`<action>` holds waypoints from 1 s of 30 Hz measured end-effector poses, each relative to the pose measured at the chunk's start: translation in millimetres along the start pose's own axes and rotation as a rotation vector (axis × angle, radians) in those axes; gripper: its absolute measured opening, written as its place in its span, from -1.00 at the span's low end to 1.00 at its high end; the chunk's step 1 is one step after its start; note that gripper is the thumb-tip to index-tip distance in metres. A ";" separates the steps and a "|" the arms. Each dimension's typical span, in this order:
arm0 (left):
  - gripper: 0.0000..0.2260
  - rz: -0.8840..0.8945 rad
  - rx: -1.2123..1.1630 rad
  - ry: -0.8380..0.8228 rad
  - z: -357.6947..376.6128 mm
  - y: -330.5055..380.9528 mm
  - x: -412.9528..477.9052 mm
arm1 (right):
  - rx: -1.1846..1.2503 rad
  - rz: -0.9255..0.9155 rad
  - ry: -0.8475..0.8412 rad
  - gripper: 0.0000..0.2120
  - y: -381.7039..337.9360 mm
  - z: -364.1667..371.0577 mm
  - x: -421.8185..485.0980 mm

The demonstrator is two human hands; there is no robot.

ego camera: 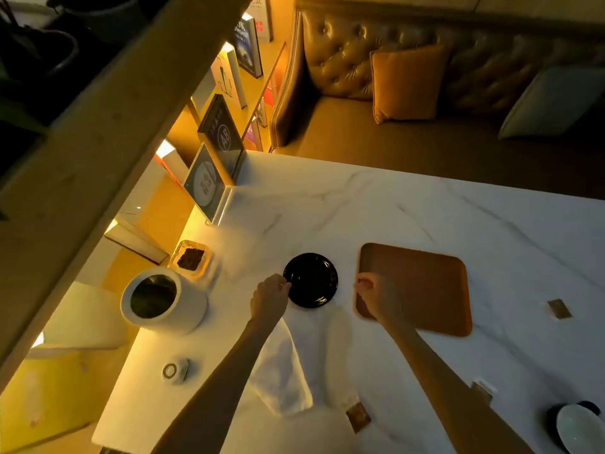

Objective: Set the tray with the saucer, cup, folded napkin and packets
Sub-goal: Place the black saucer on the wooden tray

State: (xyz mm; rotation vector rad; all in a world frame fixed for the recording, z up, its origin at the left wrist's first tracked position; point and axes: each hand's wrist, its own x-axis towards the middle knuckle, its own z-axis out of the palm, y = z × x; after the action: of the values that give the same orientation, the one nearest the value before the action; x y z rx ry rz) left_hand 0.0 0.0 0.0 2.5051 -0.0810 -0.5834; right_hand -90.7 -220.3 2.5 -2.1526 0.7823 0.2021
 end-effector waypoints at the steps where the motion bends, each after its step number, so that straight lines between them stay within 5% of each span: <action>1: -0.79 -0.039 -0.024 -0.017 2.9 -0.4 11.2 | 0.029 0.040 -0.008 -0.69 -2.1 4.3 11.3; 10: -0.68 -0.283 -0.192 -0.083 44.5 -32.2 64.8 | 0.118 0.294 -0.120 -0.61 5.9 64.4 74.1; 14: -0.75 -0.303 -0.310 -0.160 58.8 -42.7 70.0 | 0.094 0.235 -0.109 -0.76 17.7 79.0 77.2; 30: -0.78 -0.427 -0.520 -0.215 59.7 -32.1 74.2 | 0.239 0.244 -0.109 -0.69 25.1 83.9 84.1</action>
State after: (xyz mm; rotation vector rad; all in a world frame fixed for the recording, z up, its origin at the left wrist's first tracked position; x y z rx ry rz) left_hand 39.7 -16.7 -90.8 1.9480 0.4770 -0.9109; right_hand -29.1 -208.4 -101.5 -1.8051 0.9540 0.3320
